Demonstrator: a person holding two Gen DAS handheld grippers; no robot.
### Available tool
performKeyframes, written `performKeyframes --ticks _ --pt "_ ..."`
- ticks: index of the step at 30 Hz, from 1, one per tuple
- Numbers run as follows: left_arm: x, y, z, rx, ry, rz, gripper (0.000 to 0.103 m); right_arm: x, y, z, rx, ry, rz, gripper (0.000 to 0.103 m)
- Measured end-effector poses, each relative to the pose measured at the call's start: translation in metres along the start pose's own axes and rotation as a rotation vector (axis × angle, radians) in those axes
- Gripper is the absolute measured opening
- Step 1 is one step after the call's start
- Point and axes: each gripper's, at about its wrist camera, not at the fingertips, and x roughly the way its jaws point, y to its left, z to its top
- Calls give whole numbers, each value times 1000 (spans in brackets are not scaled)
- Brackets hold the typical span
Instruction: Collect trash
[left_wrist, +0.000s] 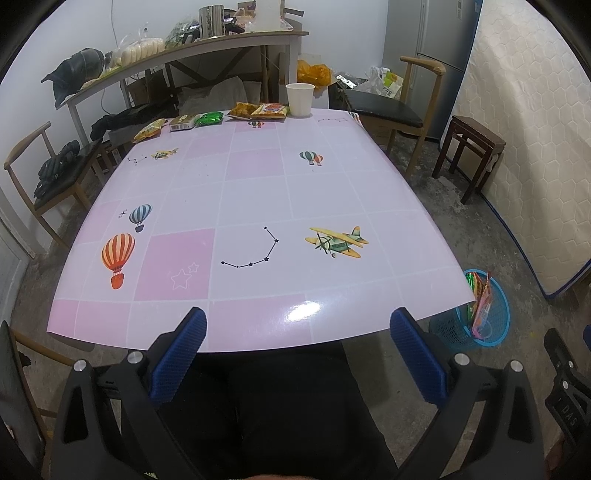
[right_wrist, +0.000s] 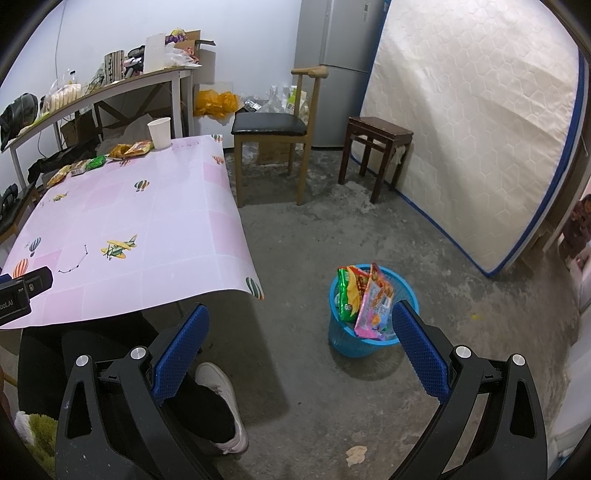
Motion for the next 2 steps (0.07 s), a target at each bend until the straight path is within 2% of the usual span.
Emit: performKeyframes --ticks 2 --pt "0 0 1 1 -1 -1 97 0 0 0 0 -1 -2 95"
